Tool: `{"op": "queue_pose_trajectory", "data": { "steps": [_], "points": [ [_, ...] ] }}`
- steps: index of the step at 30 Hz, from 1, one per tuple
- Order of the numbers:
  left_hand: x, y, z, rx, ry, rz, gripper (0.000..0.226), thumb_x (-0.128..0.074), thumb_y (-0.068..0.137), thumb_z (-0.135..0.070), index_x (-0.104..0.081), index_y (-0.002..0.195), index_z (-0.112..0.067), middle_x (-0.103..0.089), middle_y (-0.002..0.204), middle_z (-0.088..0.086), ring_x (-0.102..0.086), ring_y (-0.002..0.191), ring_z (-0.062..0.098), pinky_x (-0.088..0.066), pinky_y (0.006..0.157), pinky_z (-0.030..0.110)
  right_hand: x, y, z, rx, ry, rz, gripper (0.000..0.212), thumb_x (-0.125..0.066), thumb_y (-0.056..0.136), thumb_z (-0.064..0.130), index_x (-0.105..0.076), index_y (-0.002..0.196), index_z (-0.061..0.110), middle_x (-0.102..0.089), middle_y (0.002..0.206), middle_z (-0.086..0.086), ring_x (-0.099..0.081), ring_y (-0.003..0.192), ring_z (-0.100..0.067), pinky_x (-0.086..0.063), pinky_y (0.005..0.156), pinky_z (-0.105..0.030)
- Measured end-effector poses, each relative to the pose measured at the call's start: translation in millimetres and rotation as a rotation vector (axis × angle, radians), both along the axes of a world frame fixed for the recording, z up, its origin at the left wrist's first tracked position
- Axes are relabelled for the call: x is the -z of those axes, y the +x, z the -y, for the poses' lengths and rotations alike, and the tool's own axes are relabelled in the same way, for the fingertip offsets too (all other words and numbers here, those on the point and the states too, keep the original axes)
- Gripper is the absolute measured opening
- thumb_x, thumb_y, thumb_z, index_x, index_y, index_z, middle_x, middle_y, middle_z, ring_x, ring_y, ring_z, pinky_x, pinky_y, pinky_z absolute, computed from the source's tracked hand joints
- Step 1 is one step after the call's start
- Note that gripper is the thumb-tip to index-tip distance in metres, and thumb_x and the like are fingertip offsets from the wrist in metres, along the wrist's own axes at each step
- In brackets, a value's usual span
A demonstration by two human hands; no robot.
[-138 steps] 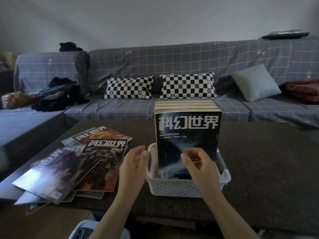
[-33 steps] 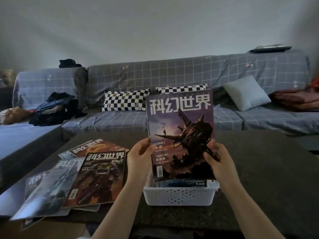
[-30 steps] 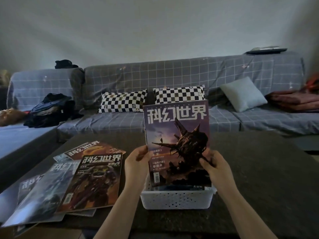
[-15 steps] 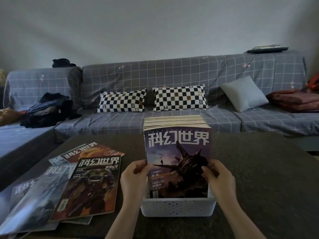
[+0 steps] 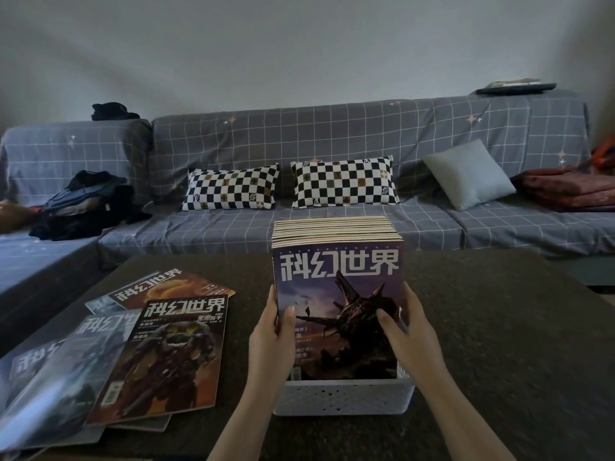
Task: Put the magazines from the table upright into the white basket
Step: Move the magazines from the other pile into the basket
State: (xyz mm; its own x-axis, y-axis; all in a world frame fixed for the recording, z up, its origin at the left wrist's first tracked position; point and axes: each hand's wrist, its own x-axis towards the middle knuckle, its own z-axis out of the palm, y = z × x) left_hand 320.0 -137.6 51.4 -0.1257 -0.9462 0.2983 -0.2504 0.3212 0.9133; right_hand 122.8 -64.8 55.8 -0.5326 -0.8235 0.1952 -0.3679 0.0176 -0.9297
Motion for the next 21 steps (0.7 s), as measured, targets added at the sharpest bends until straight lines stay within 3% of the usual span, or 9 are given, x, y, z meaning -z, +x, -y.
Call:
{"op": "queue_pose_trajectory", "data": {
  "steps": [3, 6, 10, 14, 17, 19, 21],
  "points": [
    [-5, -7, 3, 0.117, 0.089, -0.107, 0.059, -0.045, 0.095, -0.037, -0.026, 0.150, -0.028, -0.055, 0.136, -0.007, -0.056, 0.116, 0.003, -0.047, 0.093, 0.017, -1, -3, 9, -0.113, -0.021, 0.147, 0.065, -0.058, 0.089, 0.039, -0.027, 0.146, 0.035, -0.051, 0.134, 0.016, -0.045, 0.126, -0.010, -0.039, 0.093, -0.024],
    [-5, -8, 5, 0.192, 0.144, -0.220, 0.072, -0.050, 0.085, -0.045, -0.024, 0.150, -0.028, -0.048, 0.140, -0.014, -0.048, 0.120, -0.010, -0.043, 0.096, 0.011, 1, -4, 12, -0.124, -0.031, 0.150, 0.054, -0.058, 0.087, 0.043, -0.038, 0.137, 0.041, -0.054, 0.114, 0.029, -0.050, 0.114, -0.004, -0.039, 0.080, -0.017],
    [-2, -7, 6, 0.256, 0.192, -0.325, 0.082, -0.059, 0.078, -0.054, -0.025, 0.149, -0.034, -0.044, 0.146, -0.011, -0.044, 0.132, 0.011, -0.035, 0.112, 0.043, 4, -6, 13, -0.114, -0.040, 0.076, 0.053, -0.056, 0.088, 0.043, -0.038, 0.138, 0.035, -0.054, 0.112, 0.029, -0.051, 0.110, -0.004, -0.040, 0.083, -0.023],
    [-4, -5, 5, 0.283, 0.199, -0.336, 0.093, -0.064, 0.067, -0.071, -0.026, 0.147, -0.041, -0.042, 0.148, -0.011, -0.042, 0.134, 0.012, -0.034, 0.112, 0.046, 3, -3, 13, -0.098, -0.067, 0.013, 0.054, -0.055, 0.089, 0.042, -0.037, 0.138, 0.032, -0.054, 0.114, 0.022, -0.050, 0.107, -0.004, -0.039, 0.083, -0.023],
    [-7, -8, 5, 0.224, 0.173, -0.336, 0.083, -0.058, 0.075, -0.064, -0.029, 0.147, -0.036, -0.043, 0.147, -0.011, -0.041, 0.135, 0.012, -0.034, 0.112, 0.044, 3, -2, 12, -0.104, -0.087, 0.046, 0.054, -0.057, 0.087, 0.043, -0.039, 0.137, 0.031, -0.054, 0.115, 0.024, -0.051, 0.110, -0.003, -0.039, 0.081, -0.016],
    [-15, -10, 9, 0.204, 0.165, -0.360, 0.077, -0.056, 0.077, -0.058, -0.032, 0.146, -0.034, -0.050, 0.140, -0.014, -0.047, 0.129, 0.010, -0.042, 0.104, 0.037, -1, -2, 12, -0.114, -0.111, 0.098, 0.056, -0.058, 0.085, 0.046, -0.040, 0.137, 0.032, -0.056, 0.118, 0.023, -0.052, 0.114, -0.003, -0.042, 0.084, -0.017],
    [-31, -13, 13, 0.203, 0.155, -0.379, 0.074, -0.055, 0.076, -0.058, -0.035, 0.144, -0.036, -0.054, 0.126, -0.027, -0.053, 0.119, 0.004, -0.050, 0.089, 0.025, -9, -4, 14, -0.124, -0.148, 0.158, 0.064, -0.059, 0.079, 0.053, -0.041, 0.136, 0.032, -0.058, 0.123, 0.017, -0.053, 0.116, -0.004, -0.044, 0.093, -0.027]
  ]
}}
